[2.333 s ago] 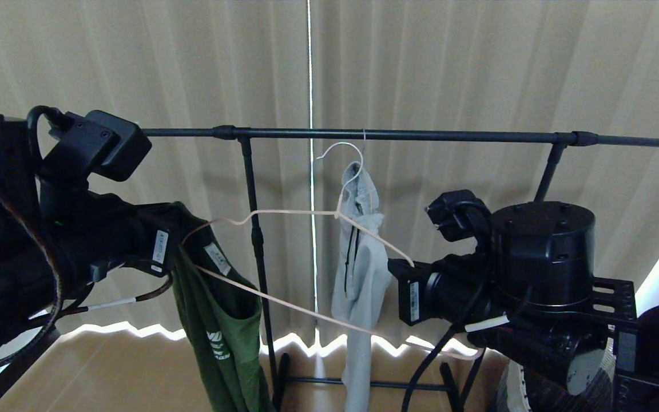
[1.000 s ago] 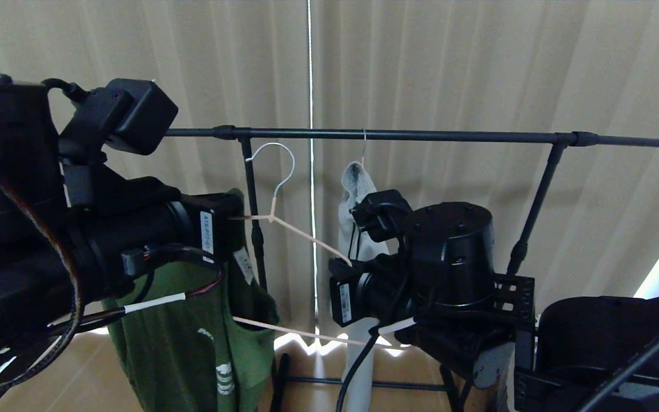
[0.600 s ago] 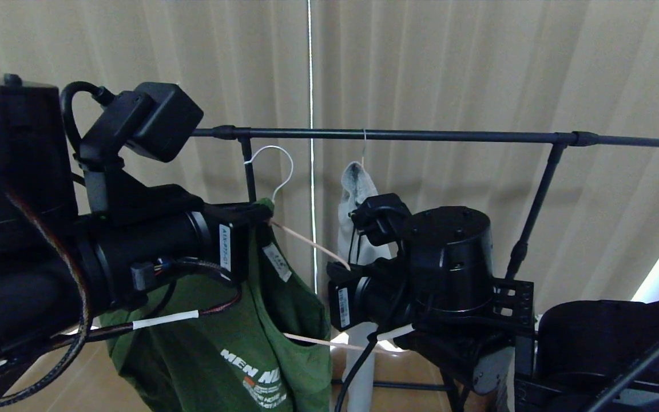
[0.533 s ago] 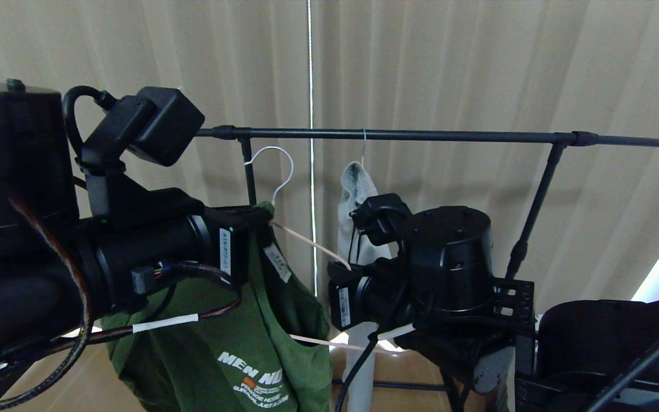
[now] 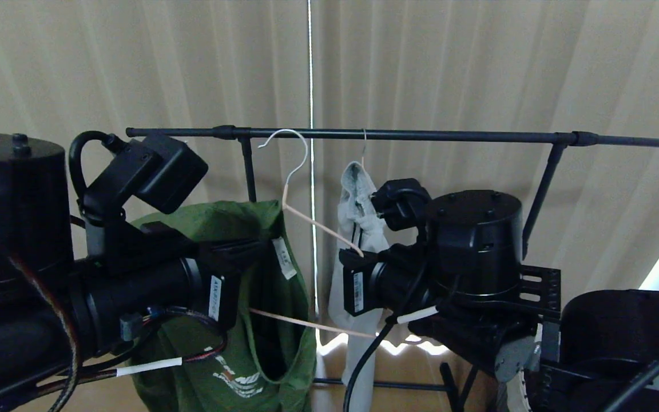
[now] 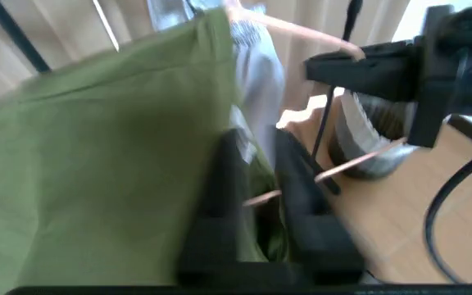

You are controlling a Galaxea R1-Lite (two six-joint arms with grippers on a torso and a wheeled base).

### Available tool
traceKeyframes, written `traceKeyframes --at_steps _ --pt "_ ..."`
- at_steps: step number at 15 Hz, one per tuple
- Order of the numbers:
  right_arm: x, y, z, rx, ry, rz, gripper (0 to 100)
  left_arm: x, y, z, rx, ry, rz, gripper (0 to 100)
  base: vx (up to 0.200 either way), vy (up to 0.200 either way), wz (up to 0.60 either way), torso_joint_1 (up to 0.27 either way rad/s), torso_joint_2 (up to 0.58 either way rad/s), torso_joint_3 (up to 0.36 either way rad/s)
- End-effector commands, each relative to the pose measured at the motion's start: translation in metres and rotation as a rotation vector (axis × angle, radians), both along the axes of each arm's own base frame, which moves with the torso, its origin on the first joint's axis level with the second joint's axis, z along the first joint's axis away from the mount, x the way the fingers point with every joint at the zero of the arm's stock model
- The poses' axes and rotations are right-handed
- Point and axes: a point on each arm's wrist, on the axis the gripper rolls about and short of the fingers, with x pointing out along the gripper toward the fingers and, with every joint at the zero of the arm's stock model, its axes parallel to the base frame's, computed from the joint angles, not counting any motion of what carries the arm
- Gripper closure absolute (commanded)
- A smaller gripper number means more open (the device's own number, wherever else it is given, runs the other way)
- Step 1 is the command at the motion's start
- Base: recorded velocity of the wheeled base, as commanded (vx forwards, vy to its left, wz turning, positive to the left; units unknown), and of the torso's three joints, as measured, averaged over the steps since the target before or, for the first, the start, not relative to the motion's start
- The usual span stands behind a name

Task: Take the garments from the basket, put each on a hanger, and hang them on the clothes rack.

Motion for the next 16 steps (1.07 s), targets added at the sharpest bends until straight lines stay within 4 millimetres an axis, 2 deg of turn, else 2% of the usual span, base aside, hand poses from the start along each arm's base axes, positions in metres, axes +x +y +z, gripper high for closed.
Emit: traceKeyframes --at_steps 1,2,5,6,8,10,12,16 --pt "-0.001 -0.015 0.013 0.025 -0.024 -0.026 100 -0.004 0.005 0.003 -0.014 -0.018 0.003 0 0.0 0.0 0.0 0.0 0.0 0.0" --pt "-0.001 -0.028 0.018 0.031 -0.033 -0.052 100 -0.006 0.005 0.008 -0.039 -0.052 -0.004 0 0.0 0.0 0.0 0.0 0.0 0.0" --pt "-0.004 -0.056 0.029 0.041 -0.059 -0.101 100 -0.013 0.013 0.005 -0.001 -0.143 -0.026 0 0.0 0.0 0.0 0.0 0.0 0.0" --pt "-0.007 -0.071 0.029 0.016 -0.073 -0.123 100 -0.01 0.019 0.003 0.007 -0.201 -0.035 0 0.0 0.0 0.0 0.0 0.0 0.0" --pt "-0.013 -0.087 0.029 -0.014 -0.087 -0.124 100 -0.004 0.028 0.001 0.053 -0.283 -0.041 0 0.0 0.0 0.0 0.0 0.0 0.0" --pt "-0.022 -0.107 0.038 -0.028 -0.129 -0.062 100 0.007 0.042 0.003 0.187 -0.395 -0.067 0 0.0 0.0 0.0 0.0 0.0 0.0" --pt "-0.029 -0.115 0.043 -0.035 -0.16 -0.009 100 0.011 0.044 0.007 0.29 -0.48 -0.12 0 0.0 0.0 0.0 0.0 0.0 0.0" --pt "-0.03 -0.113 0.035 -0.117 -0.174 0.026 100 0.029 0.022 0.009 0.323 -0.511 -0.217 0 0.0 0.0 0.0 0.0 0.0 0.0"
